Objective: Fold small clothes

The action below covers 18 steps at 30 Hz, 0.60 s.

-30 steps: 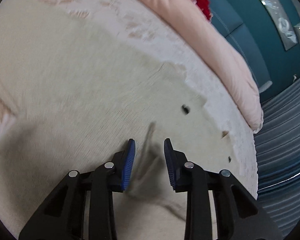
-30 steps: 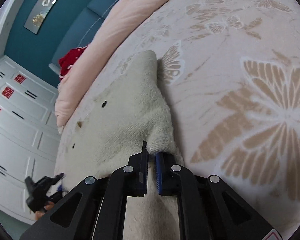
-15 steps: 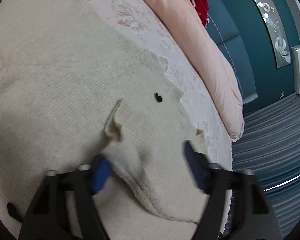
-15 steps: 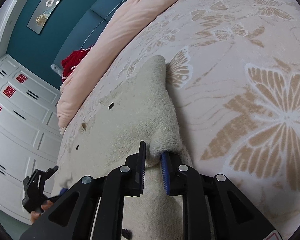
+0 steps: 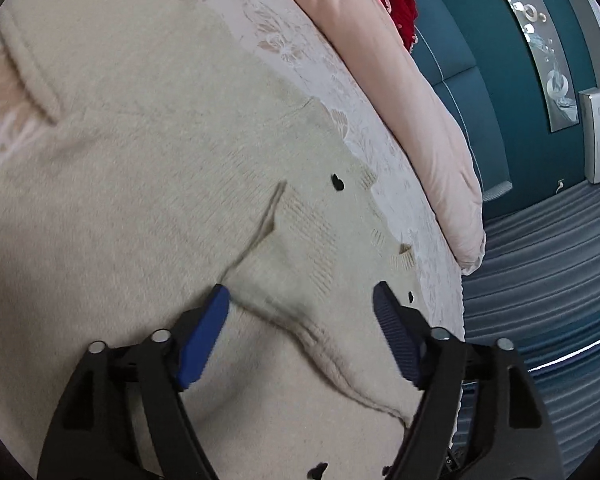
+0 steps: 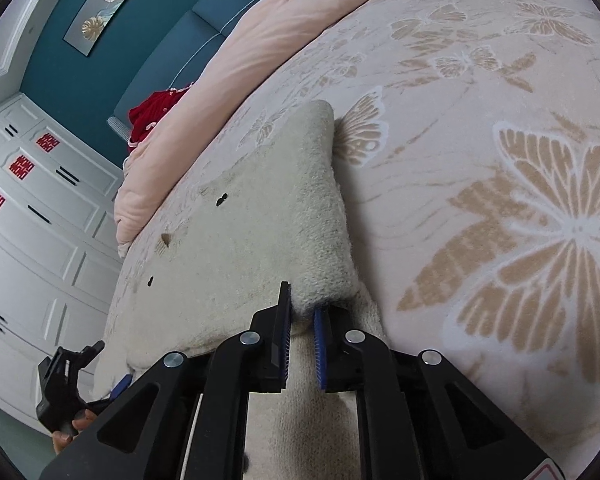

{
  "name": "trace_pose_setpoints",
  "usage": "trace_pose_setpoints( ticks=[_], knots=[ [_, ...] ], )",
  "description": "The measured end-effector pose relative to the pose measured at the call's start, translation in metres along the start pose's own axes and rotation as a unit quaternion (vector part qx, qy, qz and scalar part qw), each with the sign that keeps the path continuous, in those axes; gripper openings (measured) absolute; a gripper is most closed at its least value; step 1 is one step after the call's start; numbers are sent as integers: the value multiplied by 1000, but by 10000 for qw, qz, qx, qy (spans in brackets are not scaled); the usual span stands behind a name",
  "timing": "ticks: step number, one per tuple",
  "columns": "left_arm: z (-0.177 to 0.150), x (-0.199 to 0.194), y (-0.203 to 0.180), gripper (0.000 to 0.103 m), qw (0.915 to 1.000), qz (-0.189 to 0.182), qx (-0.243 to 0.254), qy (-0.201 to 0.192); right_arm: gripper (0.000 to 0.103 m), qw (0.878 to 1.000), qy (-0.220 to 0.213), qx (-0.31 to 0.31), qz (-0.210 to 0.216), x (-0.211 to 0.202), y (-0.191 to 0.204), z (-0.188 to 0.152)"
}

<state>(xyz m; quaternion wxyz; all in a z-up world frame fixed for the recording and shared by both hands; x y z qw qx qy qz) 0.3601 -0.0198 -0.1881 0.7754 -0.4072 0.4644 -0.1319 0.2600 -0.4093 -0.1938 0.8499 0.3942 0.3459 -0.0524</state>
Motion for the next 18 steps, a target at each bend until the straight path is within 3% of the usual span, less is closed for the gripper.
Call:
trace_pose_setpoints(
  ticks=[3, 7, 8, 9, 10, 11, 12, 16, 18],
  knots=[
    [-6, 2, -5, 92, 9998, 137, -137, -108, 10, 10000, -21, 21, 10, 0, 0, 0],
    [0, 21, -8, 93, 9982, 274, -532, -59, 10, 10000, -44, 11, 7, 1, 2, -2],
    [5, 26, -8, 86, 9977, 314, -589, -86, 10, 10000, -50, 29, 22, 1, 1, -2],
    [12, 28, -10, 66, 9978, 274, -585, -155, 10, 10000, -57, 52, 48, 2, 0, -1],
    [20, 30, -18, 53, 9984, 139, -508, -192, 10, 9999, -61, 67, 70, 1, 0, -1],
    [27, 29, -28, 31, 9991, -56, -356, -210, 11, 9999, -75, 64, 97, 1, 1, 0],
    [35, 24, -38, 22, 9993, -179, -157, -300, 13, 9999, -98, 47, 133, 0, 2, 0],
    [55, -12, -70, 17, 9916, -478, 782, -916, 17, 9997, -135, -16, 226, -2, 3, -1],
    [52, -7, -52, 16, 9940, -282, 727, -766, 17, 9997, -85, -13, 220, 1, 3, -2]
  ],
)
Point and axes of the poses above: each gripper's, at about its wrist camera, not at the fingertips, and x roughly the way its jaws point, y to its left, z to its top, the point moved 9 cm from there along x, roughly the way its jaws point, and after that the axes turned 2 degrees about y, right-handed, at the moved point
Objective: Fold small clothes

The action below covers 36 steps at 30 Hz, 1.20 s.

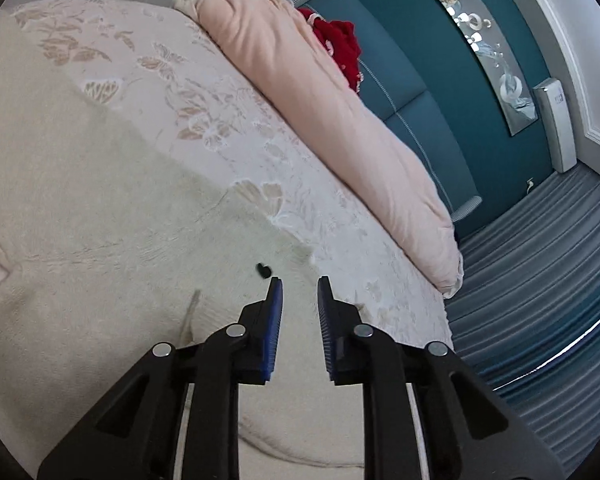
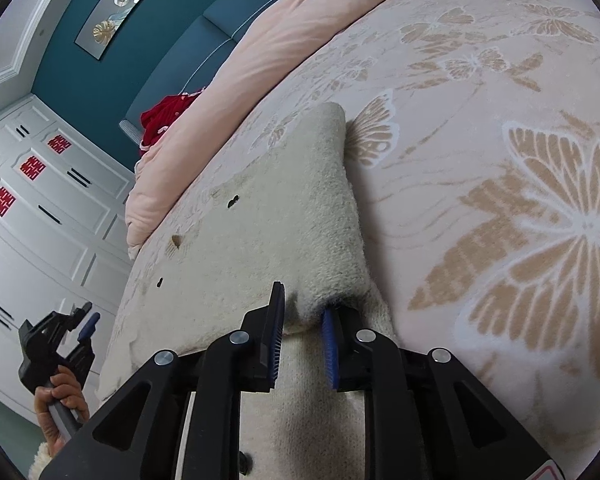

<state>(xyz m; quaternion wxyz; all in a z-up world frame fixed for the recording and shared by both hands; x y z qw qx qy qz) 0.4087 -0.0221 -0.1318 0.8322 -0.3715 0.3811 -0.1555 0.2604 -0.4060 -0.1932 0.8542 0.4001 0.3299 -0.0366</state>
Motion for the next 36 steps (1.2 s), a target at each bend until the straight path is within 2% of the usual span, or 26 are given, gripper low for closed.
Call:
trace_pose_setpoints(
  ticks=[2, 4, 5, 6, 7, 9, 11, 13, 14, 16, 18, 19, 20, 22, 24, 25, 26, 27, 28, 29, 31, 32, 33, 34, 35, 36],
  knots=[
    [-21, 7, 27, 20, 9982, 131, -412, 417, 17, 10000, 21, -20, -41, 1, 0, 0],
    [-46, 3, 49, 38, 9935, 226, -873, 687, 19, 10000, 36, -57, -50, 2, 1, 0],
    [-55, 0, 54, 49, 9916, 204, -1067, 700, 19, 10000, 44, -56, -43, 2, 0, 0],
    [-61, -4, 57, 56, 9899, 194, -1222, 687, 20, 10000, 49, -55, -39, 3, 1, 0],
    [-65, -9, 58, 57, 9896, 193, -1276, 635, 20, 10000, 57, -59, -27, 3, 1, -1],
    [-67, -10, 51, 73, 9904, 231, -1246, 550, 22, 10000, 62, -72, -17, 5, 2, -1],
    [-65, -3, 42, 84, 9907, 346, -1178, 589, 22, 9999, 66, -83, -10, 6, 2, -1],
    [-62, 8, 38, 85, 9900, 387, -1211, 614, 22, 9999, 61, -88, -16, 6, 2, -1],
    [-59, 16, 38, 84, 9890, 364, -1283, 645, 23, 9999, 61, -85, -8, 6, 2, 0],
    [-51, 26, 43, 64, 9877, 464, -1380, 578, 23, 10000, 60, -70, 3, 6, 2, 0],
    [-39, 34, 37, 9, 9895, 243, -1295, 592, 23, 10000, 65, -62, 0, 6, 2, 0],
    [-32, 33, 30, 12, 9909, 176, -1204, 576, 23, 10000, 60, -52, -16, 5, 2, 1],
    [-21, 27, 17, 11, 9941, 15, -1008, 400, 23, 10000, 45, -67, -53, 5, 3, 1],
    [1, 5, -18, 10, 9992, -264, -315, 28, 26, 9998, -120, -129, 25, -2, 10, 5],
    [15, -16, -43, 10, 9982, -534, 143, -248, 26, 9993, -320, -119, 131, -10, 18, 8],
    [17, -22, -45, 10, 9977, -530, 294, -308, 26, 9995, -301, -59, 101, -10, 17, 7],
    [15, -21, -38, 11, 9980, -390, 411, -298, 26, 9999, -137, 24, -53, -3, 11, 2],
    [11, -13, -25, 11, 9986, -168, 452, -199, 16, 9997, 50, 82, -243, 3, 4, -5],
    [1, 1, -3, 11, 9992, 69, 377, 58, 13, 9994, 95, 97, -333, 4, 1, -8],
    [-11, 15, 22, 11, 9986, 343, 170, 354, 13, 9991, 103, 97, -398, 1, 1, -10],
    [-32, 28, 62, 12, 9958, 564, -222, 684, 13, 9980, 128, 87, -620, -13, 3, -12],
    [-37, 26, 72, 13, 9964, 496, -297, 619, 14, 9967, 60, 92, -807, -24, 3, -13],
    [-39, 22, 74, 14, 9980, 303, -294, 471, 23, 9948, -67, 21, -1013, -37, 6, -14],
    [-41, 20, 75, 14, 9988, 262, -174, 363, 25, 9923, -325, -128, -1187, -51, 13, -12],
    [-44, 20, 75, 14, 9992, 281, 31, 290, 25, 9905, -571, -288, -1218, -60, 26, -10],
    [-47, 19, 74, 14, 9992, 304, 183, 196, 25, 9918, -556, -473, -1047, -56, 46, -9]
  ],
)
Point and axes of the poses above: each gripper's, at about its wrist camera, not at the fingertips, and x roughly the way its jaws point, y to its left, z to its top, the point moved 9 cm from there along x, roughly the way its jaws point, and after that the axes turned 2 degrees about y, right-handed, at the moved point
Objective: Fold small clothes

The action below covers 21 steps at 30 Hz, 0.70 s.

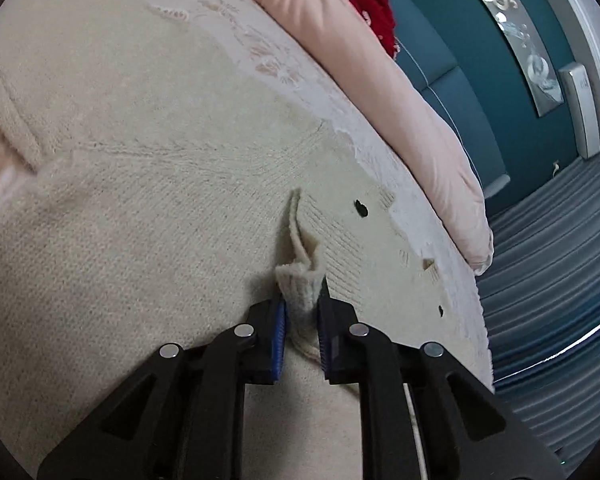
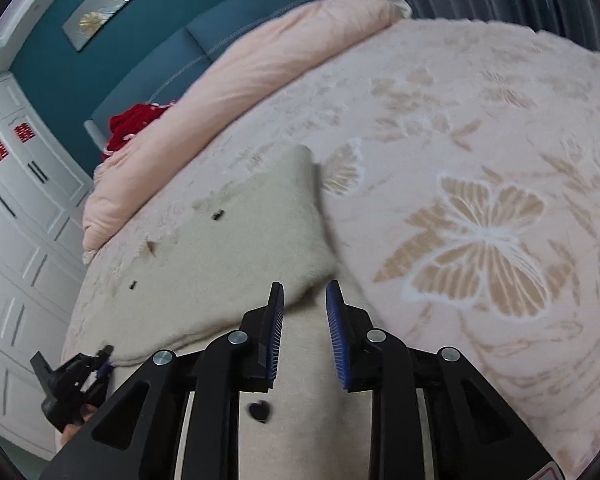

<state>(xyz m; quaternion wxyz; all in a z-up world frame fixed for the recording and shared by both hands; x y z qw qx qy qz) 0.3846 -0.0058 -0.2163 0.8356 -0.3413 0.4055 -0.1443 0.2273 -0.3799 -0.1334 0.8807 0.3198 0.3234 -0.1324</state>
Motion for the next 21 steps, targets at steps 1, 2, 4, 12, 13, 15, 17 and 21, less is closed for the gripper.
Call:
trace_pose_setpoints(
  ticks=[1, 2, 4, 12, 13, 15, 17, 21],
  knots=[
    [-1, -1, 0, 14, 10000, 10, 14, -50, 24, 9990, 250, -265, 255, 12, 29, 0],
    [0, -1, 1, 14, 10000, -2, -9, -56, 24, 9962, 495, -516, 492, 27, 58, -1],
    [-1, -2, 2, 14, 10000, -54, -18, -65, 24, 9855, 816, -1073, 1027, 64, 127, -5],
    [-3, -2, 2, 14, 9997, -146, 99, -142, 0, 9397, 2238, -2347, 1084, 202, 214, -53],
    [-3, -1, 2, 14, 9997, -169, 108, -152, 0, 9469, 2111, -2175, 1073, 201, 197, -36],
    [-3, -1, 2, 14, 9996, -189, 141, -174, 0, 9670, 1582, -1933, 495, 188, 144, 6],
    [-5, -1, 3, 14, 9995, -205, 152, -194, 0, 9775, 1240, -1652, -428, 170, 72, 44],
    [-4, 0, 2, 14, 9995, -182, 174, -204, 15, 9934, 850, -728, -252, 93, 0, 69]
  ],
)
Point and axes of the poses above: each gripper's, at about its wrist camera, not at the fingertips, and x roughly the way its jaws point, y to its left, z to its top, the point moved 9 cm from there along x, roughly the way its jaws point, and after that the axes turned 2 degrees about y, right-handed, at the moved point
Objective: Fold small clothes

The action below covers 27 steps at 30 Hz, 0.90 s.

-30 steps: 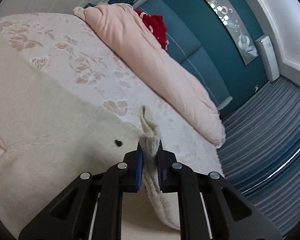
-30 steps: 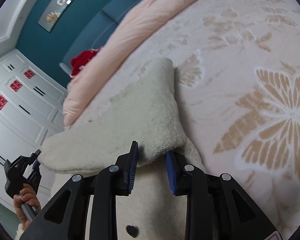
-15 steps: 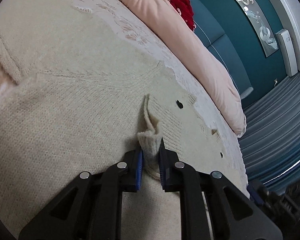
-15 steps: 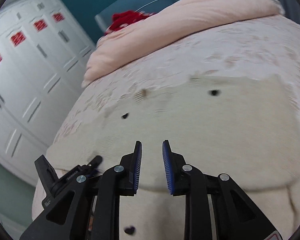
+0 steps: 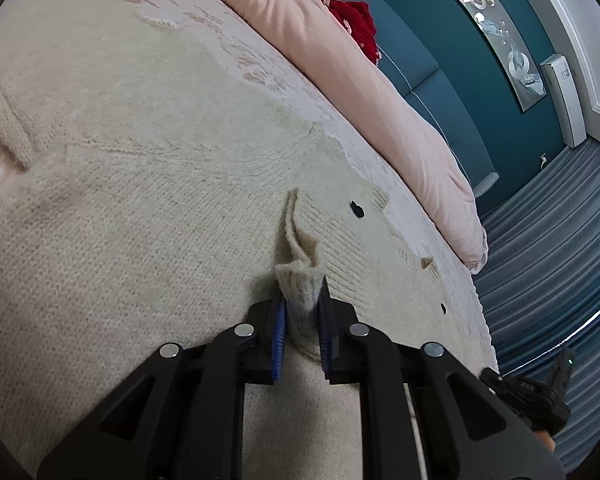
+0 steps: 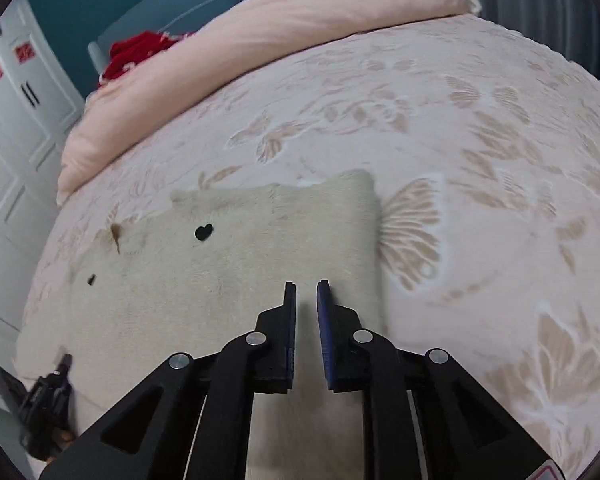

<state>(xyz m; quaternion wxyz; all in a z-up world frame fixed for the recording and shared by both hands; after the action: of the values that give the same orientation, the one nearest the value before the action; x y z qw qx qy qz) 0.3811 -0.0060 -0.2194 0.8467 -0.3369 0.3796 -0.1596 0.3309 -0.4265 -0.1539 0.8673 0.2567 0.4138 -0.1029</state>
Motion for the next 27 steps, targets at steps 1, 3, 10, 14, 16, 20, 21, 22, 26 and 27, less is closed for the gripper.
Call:
trace_pose_setpoints(
  ticks=[1, 3, 10, 14, 16, 20, 21, 22, 26, 27],
  knots=[
    [0, 0, 0, 14, 10000, 7, 1, 1, 15, 9998, -35, 77, 183, -13, -5, -10],
    [0, -1, -1, 14, 10000, 27, -4, 9, 16, 9999, 41, -116, -104, -15, -16, -40],
    [36, -70, 19, 62, 9951, -3, -972, -156, 38, 9992, -287, -277, -82, -55, 27, -110],
    [110, -162, 94, 94, 9815, 829, -1210, -1233, 43, 9959, -53, -801, 424, -48, 77, -167],
    [146, -189, 148, 94, 9697, 1360, -1525, -1338, 46, 9953, 60, -877, 393, -40, 86, -189],
    [200, -231, 252, 94, 9294, 2611, -2145, -1481, 62, 9949, 45, -869, 509, -37, 89, -191],
    [206, -231, 269, 94, 9253, 2624, -2351, -1406, 64, 9947, 59, -863, 551, -36, 90, -191],
    [212, -229, 281, 93, 9243, 2551, -2506, -1335, 67, 9943, 79, -890, 574, -35, 91, -192],
    [239, -213, 275, 66, 9404, 2431, -2036, -1226, 81, 9912, 142, -1242, 442, -31, 103, -198],
    [241, -202, 276, 38, 9445, 2456, -1963, -952, 83, 9902, 156, -1327, 395, -29, 105, -199]
  ],
)
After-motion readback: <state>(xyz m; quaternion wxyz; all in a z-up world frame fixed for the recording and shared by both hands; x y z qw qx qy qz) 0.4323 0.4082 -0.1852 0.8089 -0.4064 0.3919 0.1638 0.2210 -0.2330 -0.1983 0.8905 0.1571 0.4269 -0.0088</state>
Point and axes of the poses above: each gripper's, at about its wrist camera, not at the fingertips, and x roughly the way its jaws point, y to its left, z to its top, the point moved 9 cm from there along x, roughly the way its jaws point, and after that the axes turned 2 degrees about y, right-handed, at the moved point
